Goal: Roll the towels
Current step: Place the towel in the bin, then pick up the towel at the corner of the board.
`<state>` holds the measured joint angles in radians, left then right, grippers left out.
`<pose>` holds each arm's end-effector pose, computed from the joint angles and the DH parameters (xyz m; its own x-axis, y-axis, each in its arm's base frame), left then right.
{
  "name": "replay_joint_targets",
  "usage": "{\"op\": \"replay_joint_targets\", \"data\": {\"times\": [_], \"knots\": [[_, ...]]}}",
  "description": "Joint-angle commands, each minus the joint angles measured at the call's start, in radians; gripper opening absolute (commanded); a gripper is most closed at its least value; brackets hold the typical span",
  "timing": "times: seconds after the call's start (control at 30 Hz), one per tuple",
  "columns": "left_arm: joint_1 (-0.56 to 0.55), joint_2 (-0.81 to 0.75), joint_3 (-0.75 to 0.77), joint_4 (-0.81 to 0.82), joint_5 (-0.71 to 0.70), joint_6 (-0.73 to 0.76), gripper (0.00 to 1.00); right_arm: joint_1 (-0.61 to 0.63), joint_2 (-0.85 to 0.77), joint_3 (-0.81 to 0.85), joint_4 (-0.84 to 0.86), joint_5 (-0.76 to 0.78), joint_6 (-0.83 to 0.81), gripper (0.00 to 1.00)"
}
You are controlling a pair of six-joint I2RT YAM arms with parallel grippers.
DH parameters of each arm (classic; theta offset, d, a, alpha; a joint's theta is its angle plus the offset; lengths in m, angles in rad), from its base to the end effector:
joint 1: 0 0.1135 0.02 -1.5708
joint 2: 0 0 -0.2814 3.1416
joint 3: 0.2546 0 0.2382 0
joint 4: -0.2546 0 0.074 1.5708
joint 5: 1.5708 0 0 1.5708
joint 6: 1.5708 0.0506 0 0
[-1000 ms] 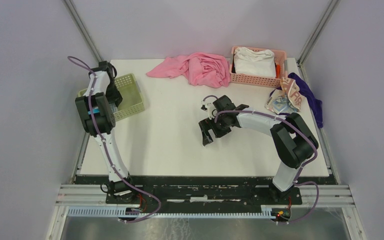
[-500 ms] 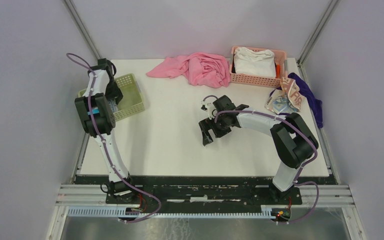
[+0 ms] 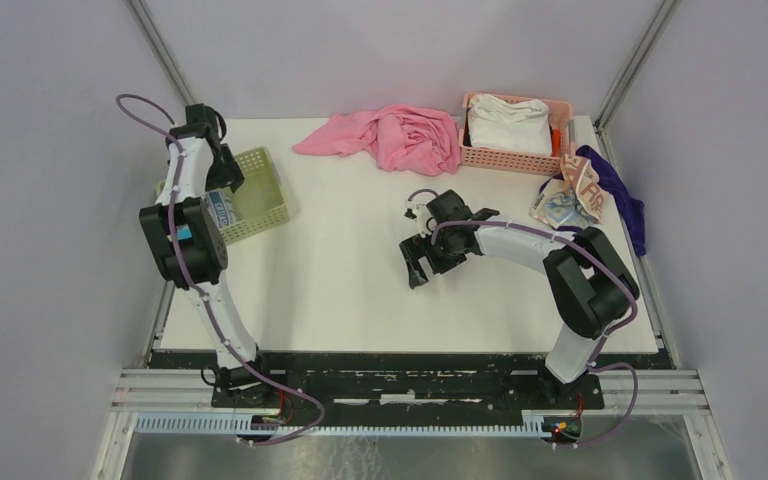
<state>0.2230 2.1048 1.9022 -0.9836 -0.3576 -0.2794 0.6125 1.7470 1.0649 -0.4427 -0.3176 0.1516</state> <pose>0.4317 0.1161 0.2556 -0.7765 -0.4410 -0.4501 -0.5715 0.7937 0.2084 0.2681 0.2077 0.1817 -0.8288 -0.4070 -0.3839 -0.5374 0.7702 0.3436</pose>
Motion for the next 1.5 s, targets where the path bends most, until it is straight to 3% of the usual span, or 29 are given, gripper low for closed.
{"op": "replay_joint_targets", "data": {"times": [0.0,0.3,0.67,0.9,1.07,1.47], "knots": [[-0.06,-0.178,-0.134,0.116,0.022,-0.041,0.99,-0.002,-0.075,0.005,-0.009,0.09,0.001,1.0],[-0.193,-0.514,-0.39,0.279,0.045,-0.031,0.99,-0.003,-0.209,0.009,-0.036,0.278,0.03,1.0],[-0.221,-0.988,-0.824,0.589,0.289,0.036,0.99,-0.003,-0.396,0.021,-0.126,0.601,0.081,1.0],[-0.408,-1.192,-0.936,0.599,0.089,0.085,0.99,-0.004,-0.421,0.072,-0.22,0.767,0.13,1.0],[-0.447,-1.408,-1.092,0.668,0.04,0.057,0.99,-0.004,-0.397,0.124,-0.29,0.827,0.145,1.0],[-0.566,-1.453,-1.166,0.716,0.021,0.08,0.99,-0.024,-0.394,0.12,-0.235,0.929,0.081,1.0]]}}
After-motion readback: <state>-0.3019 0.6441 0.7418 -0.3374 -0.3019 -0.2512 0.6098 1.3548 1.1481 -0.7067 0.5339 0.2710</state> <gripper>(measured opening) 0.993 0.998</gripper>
